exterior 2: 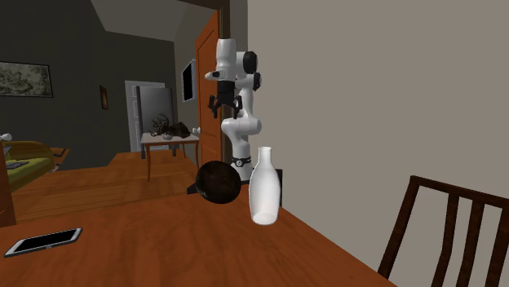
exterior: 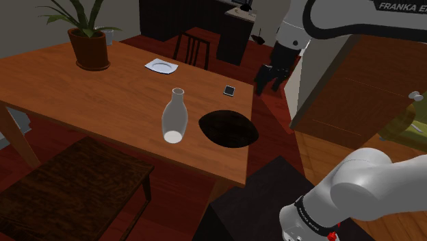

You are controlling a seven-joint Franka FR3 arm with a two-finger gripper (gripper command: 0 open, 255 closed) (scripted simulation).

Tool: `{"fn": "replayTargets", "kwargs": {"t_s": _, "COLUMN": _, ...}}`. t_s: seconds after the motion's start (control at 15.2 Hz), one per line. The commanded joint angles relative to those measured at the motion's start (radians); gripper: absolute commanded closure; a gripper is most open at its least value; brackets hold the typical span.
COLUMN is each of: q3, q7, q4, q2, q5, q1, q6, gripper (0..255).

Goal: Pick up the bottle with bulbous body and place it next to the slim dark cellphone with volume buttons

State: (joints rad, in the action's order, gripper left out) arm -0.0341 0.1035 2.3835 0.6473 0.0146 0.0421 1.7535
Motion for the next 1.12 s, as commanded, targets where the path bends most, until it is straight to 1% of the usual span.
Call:
{"fn": "replayTargets", "kwargs": {"t_s": 0.0, "q3": -0.028, "q7": 0.037, "q4": -0.018, "q2": -0.057, "q5": -0.017, "q1": 0.011, "q6": 0.048, "gripper": 0}}
{"fn": "replayTargets", "kwargs": {"t_s": 0.26, "q3": -0.082, "q7": 0.109, "q4": -0.064, "q2": -0.170, "q5": -0.039, "q1": 0.029, "q6": 0.131, "gripper": 0}}
{"fn": "replayTargets", "kwargs": {"t_s": 0.53, "q3": -0.132, "q7": 0.181, "q4": -0.130, "q2": -0.292, "q5": -0.045, "q1": 0.042, "q6": 0.203, "gripper": 0}}
{"fn": "replayTargets", "kwargs": {"t_s": 0.79, "q3": -0.178, "q7": 0.256, "q4": -0.217, "q2": -0.422, "q5": -0.032, "q1": 0.054, "q6": 0.262, "gripper": 0}}
{"fn": "replayTargets", "kwargs": {"t_s": 1.06, "q3": -0.218, "q7": 0.334, "q4": -0.324, "q2": -0.558, "q5": 0.000, "q1": 0.068, "q6": 0.304, "gripper": 0}}
